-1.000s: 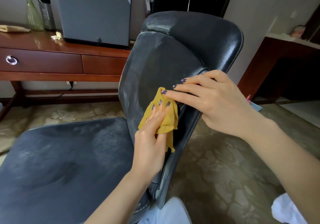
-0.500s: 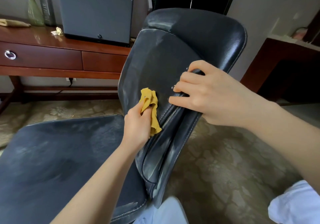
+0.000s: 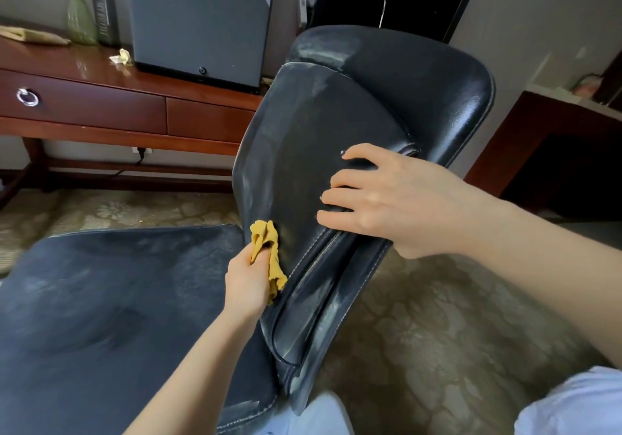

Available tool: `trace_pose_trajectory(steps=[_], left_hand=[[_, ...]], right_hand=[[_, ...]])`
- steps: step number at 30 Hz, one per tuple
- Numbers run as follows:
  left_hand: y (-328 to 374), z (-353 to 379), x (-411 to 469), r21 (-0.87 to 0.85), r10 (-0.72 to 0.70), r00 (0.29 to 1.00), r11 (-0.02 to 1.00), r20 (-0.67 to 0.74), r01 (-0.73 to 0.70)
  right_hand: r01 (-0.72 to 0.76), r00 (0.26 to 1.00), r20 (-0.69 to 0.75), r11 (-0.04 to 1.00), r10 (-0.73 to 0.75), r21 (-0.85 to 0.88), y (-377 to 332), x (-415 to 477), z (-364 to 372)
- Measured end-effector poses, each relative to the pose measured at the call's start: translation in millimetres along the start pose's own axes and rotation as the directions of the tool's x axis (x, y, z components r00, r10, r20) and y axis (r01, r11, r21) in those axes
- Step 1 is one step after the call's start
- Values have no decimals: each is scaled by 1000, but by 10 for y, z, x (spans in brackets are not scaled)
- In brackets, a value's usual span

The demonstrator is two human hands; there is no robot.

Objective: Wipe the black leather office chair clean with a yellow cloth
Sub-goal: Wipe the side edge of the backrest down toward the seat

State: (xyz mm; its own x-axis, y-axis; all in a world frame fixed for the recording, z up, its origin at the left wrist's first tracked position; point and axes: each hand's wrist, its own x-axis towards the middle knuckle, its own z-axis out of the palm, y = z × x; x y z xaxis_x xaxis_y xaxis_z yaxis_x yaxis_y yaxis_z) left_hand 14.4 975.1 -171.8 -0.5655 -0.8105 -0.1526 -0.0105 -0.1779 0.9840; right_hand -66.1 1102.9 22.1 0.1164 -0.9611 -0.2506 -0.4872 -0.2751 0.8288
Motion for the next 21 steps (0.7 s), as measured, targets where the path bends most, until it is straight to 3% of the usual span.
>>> trace_pose_trajectory(steps=[5,13,17,21], left_hand=[[-166,-53,-264,-91,-70,997,994,-18,68],[-245,3,-719,-268,-71,990,963,-119,37],[-315,91,-868,-263,39,995,963,-89,-61],[10,212,-1004,-231,275,961,934,-25,-273]], right_hand=[[5,1000,-21,999,-4,40,-5,3,19],[-18,998,-57,998,22,65,-23,4,62],[-34,996,-78,996,40,76,-41,-8,78],[-28,995,-97,998,34,60,-49,-23,115]])
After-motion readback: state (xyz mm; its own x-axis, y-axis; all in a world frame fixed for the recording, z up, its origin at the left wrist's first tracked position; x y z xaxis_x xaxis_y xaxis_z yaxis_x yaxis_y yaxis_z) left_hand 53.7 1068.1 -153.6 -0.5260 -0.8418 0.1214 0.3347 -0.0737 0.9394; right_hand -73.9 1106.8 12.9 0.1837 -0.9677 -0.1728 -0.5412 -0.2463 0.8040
